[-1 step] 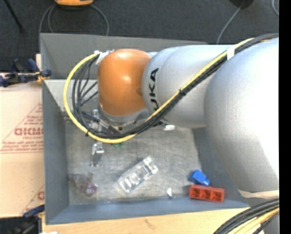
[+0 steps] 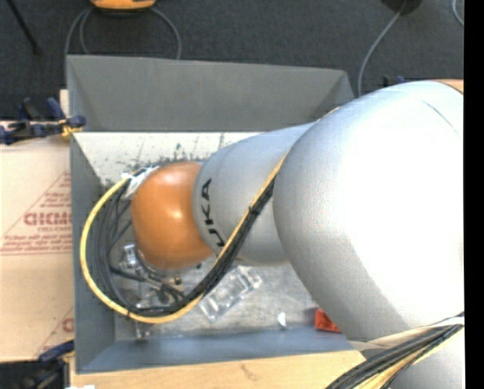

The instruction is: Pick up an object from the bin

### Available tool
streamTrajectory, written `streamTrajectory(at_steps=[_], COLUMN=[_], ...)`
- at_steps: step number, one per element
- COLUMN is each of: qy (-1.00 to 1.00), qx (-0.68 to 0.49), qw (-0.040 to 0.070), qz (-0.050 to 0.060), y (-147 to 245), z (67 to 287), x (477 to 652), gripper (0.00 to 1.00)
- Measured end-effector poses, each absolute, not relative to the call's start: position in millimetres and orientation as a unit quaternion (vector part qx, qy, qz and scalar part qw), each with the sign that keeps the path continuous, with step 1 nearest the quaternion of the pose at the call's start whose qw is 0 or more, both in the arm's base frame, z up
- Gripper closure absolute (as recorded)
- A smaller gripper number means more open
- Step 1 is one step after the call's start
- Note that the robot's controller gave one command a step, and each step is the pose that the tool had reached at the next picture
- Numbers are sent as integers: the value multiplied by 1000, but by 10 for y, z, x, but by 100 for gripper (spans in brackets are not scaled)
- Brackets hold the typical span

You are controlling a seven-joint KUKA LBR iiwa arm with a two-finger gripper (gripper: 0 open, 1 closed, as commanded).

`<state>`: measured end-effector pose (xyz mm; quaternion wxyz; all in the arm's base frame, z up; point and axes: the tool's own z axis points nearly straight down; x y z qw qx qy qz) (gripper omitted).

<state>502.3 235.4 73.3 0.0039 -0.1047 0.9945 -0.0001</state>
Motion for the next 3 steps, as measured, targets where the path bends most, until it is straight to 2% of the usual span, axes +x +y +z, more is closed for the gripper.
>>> streamTrajectory(at_steps=[1, 2, 3], qy=[999, 994, 982], qx=[42, 110, 190], qw=[4, 6, 3], qz=[5, 3, 5], y=[2204, 2351, 2121], z=[739, 741, 741], x=[5038, 4973, 5006], gripper=[0, 0, 0])
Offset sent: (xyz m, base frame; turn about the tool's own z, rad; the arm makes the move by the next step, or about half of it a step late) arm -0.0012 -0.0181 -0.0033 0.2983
